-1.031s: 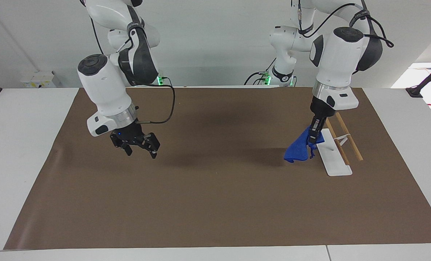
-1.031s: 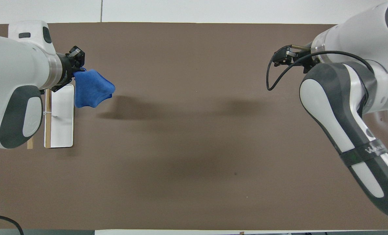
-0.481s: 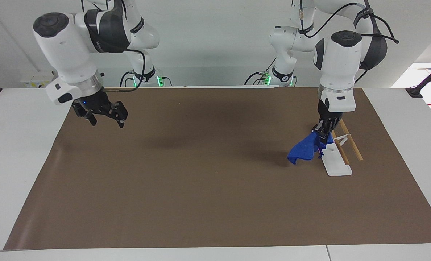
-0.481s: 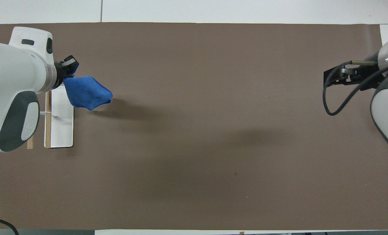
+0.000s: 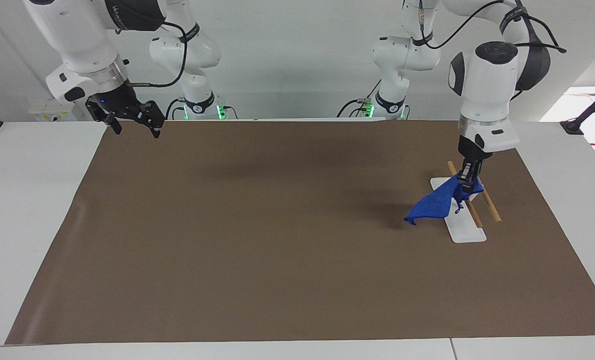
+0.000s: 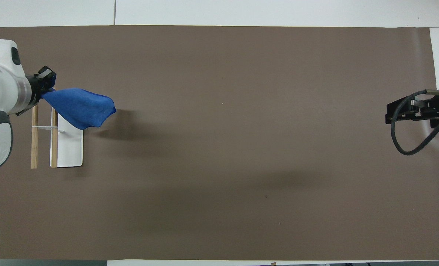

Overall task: Right arm passes towel to left arm to hang
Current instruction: 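Carry the towel over the rack with the left gripper while the right gripper withdraws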

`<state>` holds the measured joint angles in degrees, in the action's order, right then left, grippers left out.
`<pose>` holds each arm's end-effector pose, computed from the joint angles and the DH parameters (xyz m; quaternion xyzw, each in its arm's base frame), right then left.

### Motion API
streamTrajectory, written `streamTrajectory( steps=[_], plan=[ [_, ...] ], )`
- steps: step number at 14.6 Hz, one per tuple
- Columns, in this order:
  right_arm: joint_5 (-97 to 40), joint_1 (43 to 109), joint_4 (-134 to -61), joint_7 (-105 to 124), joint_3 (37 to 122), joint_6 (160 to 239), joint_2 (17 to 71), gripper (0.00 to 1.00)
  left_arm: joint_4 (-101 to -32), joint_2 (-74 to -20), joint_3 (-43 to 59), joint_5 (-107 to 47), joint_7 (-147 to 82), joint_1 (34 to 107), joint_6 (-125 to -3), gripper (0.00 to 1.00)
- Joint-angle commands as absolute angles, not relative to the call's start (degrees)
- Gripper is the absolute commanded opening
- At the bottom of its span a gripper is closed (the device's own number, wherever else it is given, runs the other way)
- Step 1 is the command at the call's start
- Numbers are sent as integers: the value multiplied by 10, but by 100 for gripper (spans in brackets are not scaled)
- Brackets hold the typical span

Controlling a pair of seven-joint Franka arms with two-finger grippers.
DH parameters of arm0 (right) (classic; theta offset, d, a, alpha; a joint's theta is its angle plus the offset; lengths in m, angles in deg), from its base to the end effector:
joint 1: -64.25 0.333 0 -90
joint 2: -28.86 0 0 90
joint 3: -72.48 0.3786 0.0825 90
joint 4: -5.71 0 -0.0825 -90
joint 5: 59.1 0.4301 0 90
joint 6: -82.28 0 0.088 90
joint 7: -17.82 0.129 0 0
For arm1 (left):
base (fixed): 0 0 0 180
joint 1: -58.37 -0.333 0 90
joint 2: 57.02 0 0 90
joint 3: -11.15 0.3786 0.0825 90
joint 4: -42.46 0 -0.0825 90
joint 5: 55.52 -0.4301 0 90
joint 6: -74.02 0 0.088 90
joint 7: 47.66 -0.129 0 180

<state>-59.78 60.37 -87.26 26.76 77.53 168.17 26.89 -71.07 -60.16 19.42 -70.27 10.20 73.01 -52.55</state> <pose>0.5770 0.0111 0.6528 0.9967 -0.0679 -0.0438 0.0113 0.6125 -0.0537 0.5448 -0.9112 -0.3719 -0.1761 0.0181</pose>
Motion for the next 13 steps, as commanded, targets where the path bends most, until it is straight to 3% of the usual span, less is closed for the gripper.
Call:
streamTrajectory(
  steps=[1, 7, 10, 13],
  plan=[
    [-575, 593, -878, 267, 780, 1681, 266, 100, -795, -653, 192, -718, 115, 696, -597, 0],
    [-595, 595, -820, 262, 782, 1647, 283, 100, -815, -653, 190, -718, 108, 600, -698, 0],
    [-594, 595, -766, 255, 783, 1597, 307, 100, -842, -660, 190, -718, 105, 572, -744, 0],
    [-593, 594, -762, 254, 784, 1589, 311, 100, -854, -662, 191, -718, 100, 557, -781, 0]
  ],
)
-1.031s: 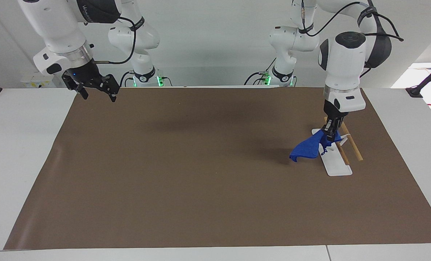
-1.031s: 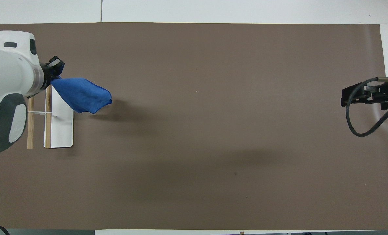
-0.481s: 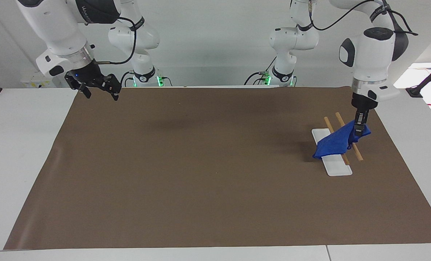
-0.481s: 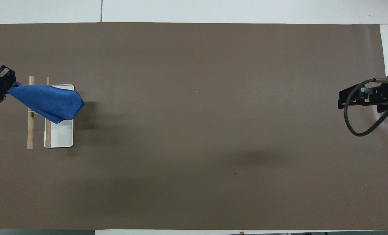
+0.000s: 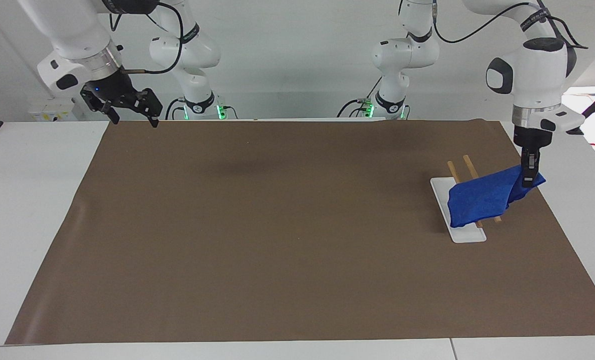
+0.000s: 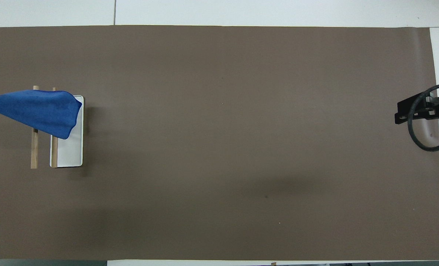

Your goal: Right arm passes towel to left arm to hang

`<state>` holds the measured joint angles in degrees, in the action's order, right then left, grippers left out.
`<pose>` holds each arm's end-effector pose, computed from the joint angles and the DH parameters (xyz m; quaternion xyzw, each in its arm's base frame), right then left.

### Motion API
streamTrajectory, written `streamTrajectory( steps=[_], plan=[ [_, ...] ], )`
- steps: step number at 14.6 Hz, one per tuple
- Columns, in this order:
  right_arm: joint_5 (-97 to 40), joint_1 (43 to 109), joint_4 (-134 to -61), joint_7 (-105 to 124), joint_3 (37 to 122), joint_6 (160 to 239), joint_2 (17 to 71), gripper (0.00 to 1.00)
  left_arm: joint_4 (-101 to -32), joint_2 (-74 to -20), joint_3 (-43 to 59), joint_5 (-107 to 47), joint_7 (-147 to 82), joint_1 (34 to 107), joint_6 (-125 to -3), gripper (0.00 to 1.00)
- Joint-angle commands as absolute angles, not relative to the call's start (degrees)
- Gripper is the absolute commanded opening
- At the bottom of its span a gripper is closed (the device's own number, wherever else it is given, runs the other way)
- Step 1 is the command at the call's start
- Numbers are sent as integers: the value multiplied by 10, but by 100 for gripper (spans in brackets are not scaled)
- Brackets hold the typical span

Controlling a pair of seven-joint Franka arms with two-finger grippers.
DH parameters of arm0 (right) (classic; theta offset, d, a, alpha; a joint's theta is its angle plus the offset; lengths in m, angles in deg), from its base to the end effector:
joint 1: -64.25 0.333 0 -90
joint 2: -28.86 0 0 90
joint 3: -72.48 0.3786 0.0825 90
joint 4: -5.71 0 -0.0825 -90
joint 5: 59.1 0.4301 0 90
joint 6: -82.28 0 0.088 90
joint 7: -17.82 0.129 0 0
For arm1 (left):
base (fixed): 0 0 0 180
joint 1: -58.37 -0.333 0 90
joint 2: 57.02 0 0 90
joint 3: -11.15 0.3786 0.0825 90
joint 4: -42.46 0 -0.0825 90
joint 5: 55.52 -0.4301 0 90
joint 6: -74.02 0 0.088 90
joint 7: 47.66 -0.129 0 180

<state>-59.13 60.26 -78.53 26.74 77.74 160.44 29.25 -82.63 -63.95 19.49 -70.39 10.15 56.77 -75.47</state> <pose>0.5783 0.0125 0.6953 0.9962 -0.0666 -0.0562 0.0050 0.5877 0.1030 0.5231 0.8424 0.4598 0.2793 0.0312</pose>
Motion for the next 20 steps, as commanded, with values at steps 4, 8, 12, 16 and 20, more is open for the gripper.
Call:
streamTrajectory(
  steps=[4, 8, 12, 16, 20],
  plan=[
    [-609, 600, -762, 230, 784, 1595, 311, 100, -864, -662, 191, -718, 88, 542, -802, 0],
    [-602, 600, -763, 230, 785, 1600, 311, 100, -911, -683, 191, -718, 87, 542, -794, 0],
    [-602, 600, -765, 231, 785, 1600, 311, 100, -917, -690, 191, -718, 61, 541, -734, 0],
    [-609, 601, -818, 235, 785, 1635, 290, 100, -915, -690, 193, -717, 59, 541, -724, 52],
    [-609, 601, -823, 236, 785, 1646, 288, 100, -874, -675, 193, -713, 53, 545, -692, 100]
  ],
)
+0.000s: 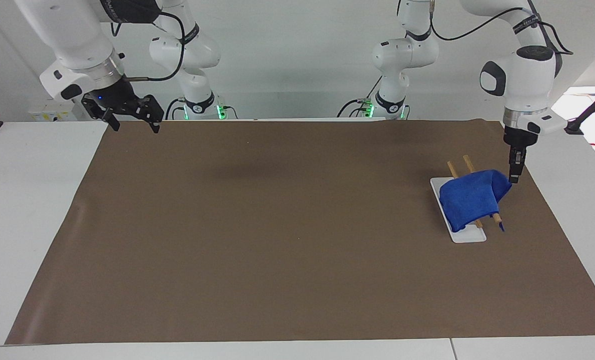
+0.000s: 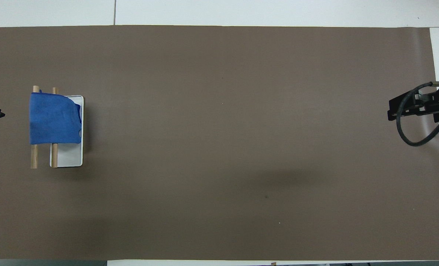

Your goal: Right arm passes towel to left arm to hang

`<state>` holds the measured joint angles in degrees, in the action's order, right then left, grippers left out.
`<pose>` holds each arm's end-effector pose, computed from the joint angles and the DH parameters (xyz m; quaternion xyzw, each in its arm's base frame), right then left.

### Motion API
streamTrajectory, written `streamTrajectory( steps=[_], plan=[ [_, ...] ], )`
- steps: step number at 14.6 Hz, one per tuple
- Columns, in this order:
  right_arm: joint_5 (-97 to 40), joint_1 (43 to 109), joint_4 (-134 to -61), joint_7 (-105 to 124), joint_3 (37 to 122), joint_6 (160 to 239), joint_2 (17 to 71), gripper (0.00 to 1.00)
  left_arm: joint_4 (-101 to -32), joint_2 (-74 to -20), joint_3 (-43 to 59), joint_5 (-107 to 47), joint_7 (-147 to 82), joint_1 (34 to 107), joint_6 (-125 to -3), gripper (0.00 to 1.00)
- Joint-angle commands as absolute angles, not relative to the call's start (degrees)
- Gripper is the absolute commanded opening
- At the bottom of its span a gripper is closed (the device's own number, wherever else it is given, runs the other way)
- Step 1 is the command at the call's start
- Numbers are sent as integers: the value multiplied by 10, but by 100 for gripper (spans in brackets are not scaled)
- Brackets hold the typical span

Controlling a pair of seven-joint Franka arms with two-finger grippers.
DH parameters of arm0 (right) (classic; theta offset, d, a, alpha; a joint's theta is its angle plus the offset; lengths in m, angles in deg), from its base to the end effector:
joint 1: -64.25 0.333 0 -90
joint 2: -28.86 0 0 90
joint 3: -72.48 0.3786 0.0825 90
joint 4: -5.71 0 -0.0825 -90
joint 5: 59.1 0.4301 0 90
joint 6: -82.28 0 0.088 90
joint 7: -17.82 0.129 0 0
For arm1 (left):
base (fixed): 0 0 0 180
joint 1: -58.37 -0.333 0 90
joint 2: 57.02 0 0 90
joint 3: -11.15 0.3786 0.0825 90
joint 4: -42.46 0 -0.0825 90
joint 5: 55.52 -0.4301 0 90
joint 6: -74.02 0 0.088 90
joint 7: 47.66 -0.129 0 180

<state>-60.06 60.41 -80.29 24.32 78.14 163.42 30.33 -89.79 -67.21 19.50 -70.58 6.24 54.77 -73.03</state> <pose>0.5912 0.0155 0.6729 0.9976 -0.0415 -0.0545 0.0111 0.5446 0.1169 0.4809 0.8626 0.4509 0.2295 0.0016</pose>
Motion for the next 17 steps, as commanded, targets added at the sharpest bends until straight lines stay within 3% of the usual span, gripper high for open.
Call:
streamTrajectory(
  steps=[1, 8, 11, 17],
  plan=[
    [-609, 601, -823, 236, 785, 1645, 288, 100, -841, -661, 192, -711, 51, 548, -664, 100],
    [-608, 593, -834, 236, 785, 1650, 283, 100, -655, -577, 186, -623, -113, 597, -517, 100],
    [-609, 584, -845, 229, 785, 1685, 282, 100, -643, -573, 186, -573, -263, 619, -485, 100],
    [-623, 588, -828, 213, 785, 1652, 287, 100, -592, -565, 186, -527, -427, 647, -349, 100]
  ],
)
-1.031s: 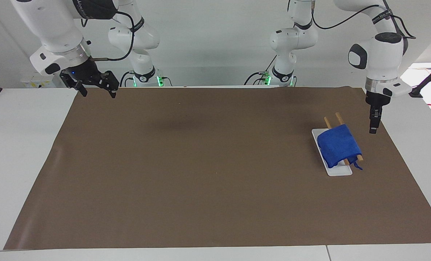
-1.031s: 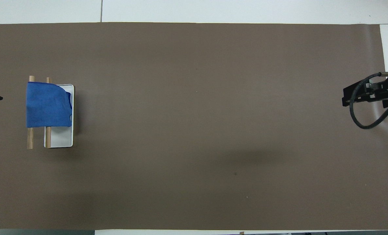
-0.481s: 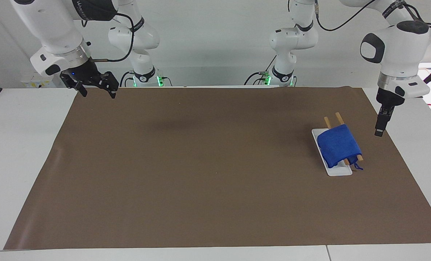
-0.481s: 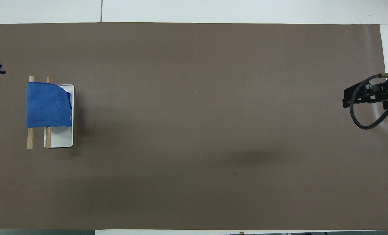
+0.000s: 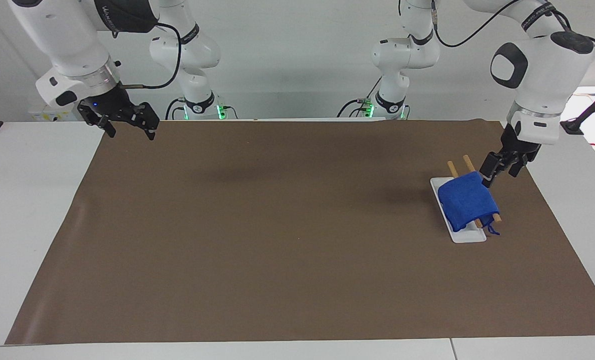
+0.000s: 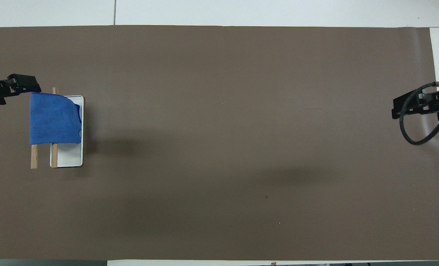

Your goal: Right arm passes towel to left arm to hang

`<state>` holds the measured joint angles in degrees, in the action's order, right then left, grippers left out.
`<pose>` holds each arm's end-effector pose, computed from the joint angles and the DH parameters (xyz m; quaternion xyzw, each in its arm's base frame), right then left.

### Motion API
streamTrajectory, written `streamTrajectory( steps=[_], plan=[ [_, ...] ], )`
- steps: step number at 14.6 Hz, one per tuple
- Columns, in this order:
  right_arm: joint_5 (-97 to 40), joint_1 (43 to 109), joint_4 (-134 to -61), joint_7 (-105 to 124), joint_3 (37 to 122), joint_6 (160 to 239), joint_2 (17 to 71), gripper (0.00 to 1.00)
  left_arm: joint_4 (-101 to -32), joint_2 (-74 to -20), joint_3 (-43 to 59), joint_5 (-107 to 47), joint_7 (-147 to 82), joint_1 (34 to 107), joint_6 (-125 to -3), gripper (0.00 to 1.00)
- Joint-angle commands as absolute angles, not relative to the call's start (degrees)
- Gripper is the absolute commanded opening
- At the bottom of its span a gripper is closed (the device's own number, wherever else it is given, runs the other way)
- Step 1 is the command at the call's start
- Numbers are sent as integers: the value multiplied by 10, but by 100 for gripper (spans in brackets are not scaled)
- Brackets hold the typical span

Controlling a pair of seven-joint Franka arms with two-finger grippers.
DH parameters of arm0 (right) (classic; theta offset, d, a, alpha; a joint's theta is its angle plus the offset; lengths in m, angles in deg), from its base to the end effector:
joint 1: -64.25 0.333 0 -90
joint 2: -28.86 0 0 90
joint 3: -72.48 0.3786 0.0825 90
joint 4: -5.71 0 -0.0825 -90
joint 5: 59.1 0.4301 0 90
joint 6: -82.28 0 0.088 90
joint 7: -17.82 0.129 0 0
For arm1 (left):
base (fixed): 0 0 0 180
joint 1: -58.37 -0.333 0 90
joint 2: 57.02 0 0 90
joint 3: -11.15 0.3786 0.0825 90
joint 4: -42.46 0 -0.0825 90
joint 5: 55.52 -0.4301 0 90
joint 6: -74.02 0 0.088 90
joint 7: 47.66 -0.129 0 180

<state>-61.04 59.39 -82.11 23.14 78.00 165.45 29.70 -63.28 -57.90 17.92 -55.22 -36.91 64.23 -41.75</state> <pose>0.5913 0.0016 0.6662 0.9978 -0.0418 -0.0469 0.0187 0.6243 0.0099 0.5722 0.9902 0.1021 0.0944 0.0115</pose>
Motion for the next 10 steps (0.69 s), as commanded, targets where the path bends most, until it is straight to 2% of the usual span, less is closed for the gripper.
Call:
streamTrajectory(
  steps=[1, 6, 10],
  plan=[
    [-622, 589, -830, 214, 785, 1654, 286, 100, -577, -565, 188, -517, -457, 647, -316, 100],
    [-616, 590, -837, 215, 785, 1656, 283, 100, -508, -545, 193, -506, -519, 638, -208, 100],
    [-616, 591, -840, 217, 785, 1656, 282, 100, -495, -542, 194, -512, -528, 637, -191, 100]
  ],
)
